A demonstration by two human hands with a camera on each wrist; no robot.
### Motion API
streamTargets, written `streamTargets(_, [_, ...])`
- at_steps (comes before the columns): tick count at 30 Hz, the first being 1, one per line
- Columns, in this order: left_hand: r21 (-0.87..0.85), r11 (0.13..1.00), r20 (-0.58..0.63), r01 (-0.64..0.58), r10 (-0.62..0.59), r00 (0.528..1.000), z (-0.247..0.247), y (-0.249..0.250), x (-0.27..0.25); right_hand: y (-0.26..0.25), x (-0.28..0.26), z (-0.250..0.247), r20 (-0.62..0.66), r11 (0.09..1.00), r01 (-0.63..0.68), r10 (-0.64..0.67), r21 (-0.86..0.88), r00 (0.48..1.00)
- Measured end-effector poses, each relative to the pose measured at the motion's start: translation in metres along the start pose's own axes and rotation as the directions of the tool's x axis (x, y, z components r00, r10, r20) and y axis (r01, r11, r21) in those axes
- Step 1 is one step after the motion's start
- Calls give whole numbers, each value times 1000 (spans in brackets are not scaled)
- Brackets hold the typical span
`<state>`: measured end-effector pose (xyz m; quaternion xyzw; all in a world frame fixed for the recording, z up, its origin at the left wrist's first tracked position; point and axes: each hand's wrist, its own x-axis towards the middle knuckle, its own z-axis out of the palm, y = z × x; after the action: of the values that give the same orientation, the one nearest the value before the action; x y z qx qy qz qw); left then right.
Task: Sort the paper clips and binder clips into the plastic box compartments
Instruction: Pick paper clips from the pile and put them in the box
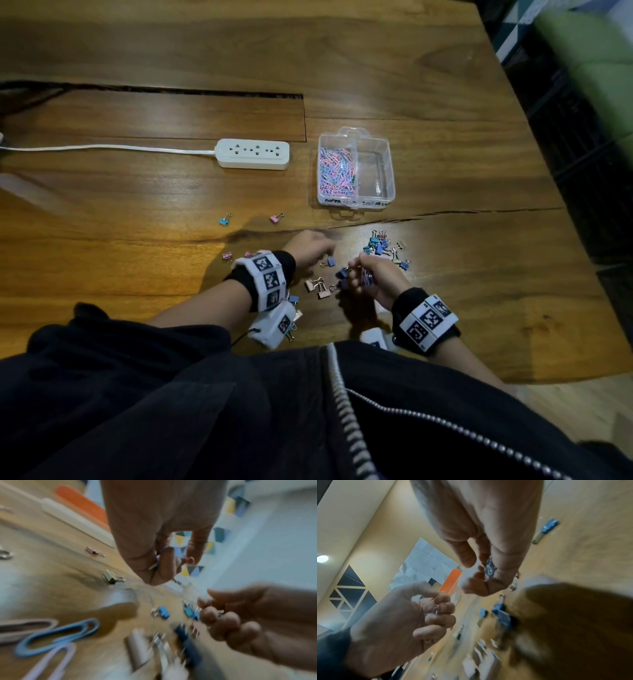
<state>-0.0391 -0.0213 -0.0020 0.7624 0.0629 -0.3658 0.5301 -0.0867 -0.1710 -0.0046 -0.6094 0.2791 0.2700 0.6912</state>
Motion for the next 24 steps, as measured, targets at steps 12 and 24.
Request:
streamTargets(12, [-562, 823, 11, 83, -93, 996, -41, 120, 33, -135, 54, 28, 0, 969, 224, -225, 106, 974])
streamTargets(24, [142, 983, -34, -118, 124, 992, -56, 61, 19, -70, 22, 28, 44, 797, 421, -448, -433, 893])
